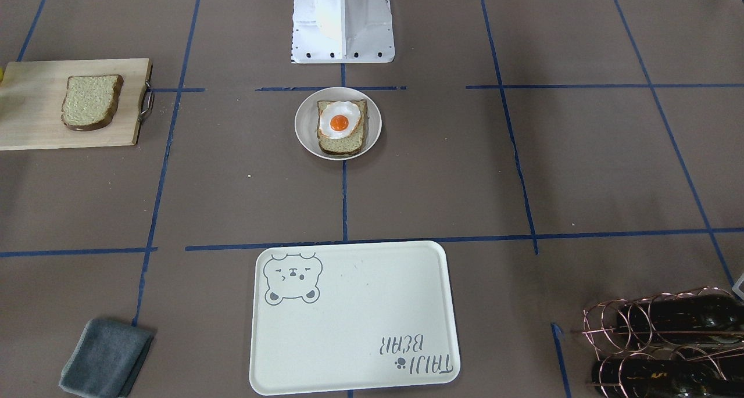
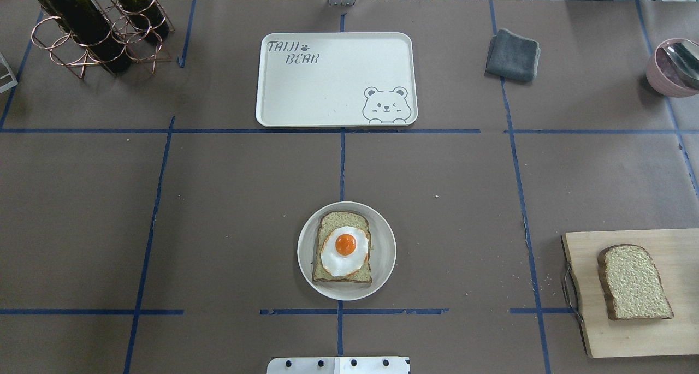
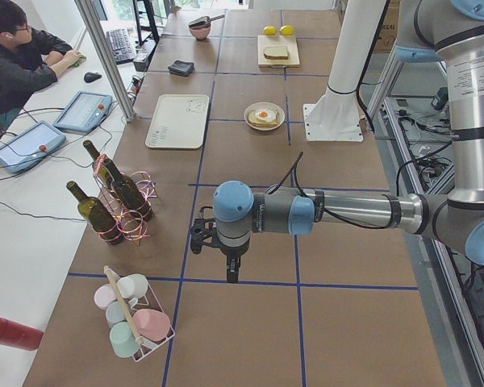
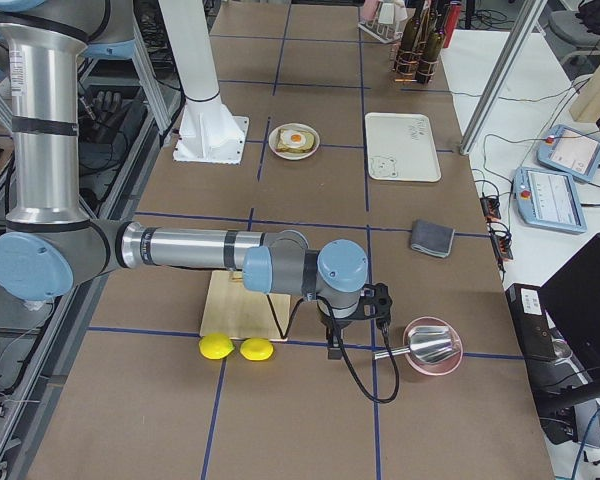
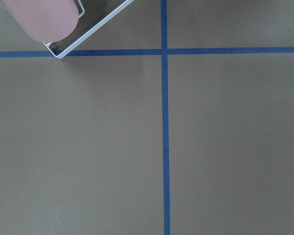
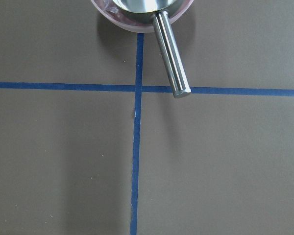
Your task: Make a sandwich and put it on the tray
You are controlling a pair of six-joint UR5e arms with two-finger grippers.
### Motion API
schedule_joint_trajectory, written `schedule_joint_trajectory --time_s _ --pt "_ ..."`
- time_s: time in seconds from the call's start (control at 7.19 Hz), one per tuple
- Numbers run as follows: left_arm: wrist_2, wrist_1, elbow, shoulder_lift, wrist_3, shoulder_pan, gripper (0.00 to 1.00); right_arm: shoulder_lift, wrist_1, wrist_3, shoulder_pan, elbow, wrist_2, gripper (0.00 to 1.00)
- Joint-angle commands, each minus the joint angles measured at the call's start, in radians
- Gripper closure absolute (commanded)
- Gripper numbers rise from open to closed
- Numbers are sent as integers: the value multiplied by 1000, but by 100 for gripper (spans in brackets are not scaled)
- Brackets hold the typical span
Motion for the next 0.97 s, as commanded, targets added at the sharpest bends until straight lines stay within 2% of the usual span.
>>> schedule_joint_trajectory --time_s 0.0,0.28,0.42,0.7,0.83 --pt "-2 -2 -1 -2 -2 0 0 2 0 4 -2 -2 1 0" --pt "-2 -6 -7 -37 -6 2 0 13 21 3 -29 6 31 0" --pt "-3 -9 -7 -70 -8 5 0 13 76 4 -36 5 53 0" --pt "-3 -12 -4 -163 -37 29 0 107 101 4 -75 -5 58 0" --pt "-3 -15 2 -221 -140 69 0 123 112 31 -107 -32 67 0"
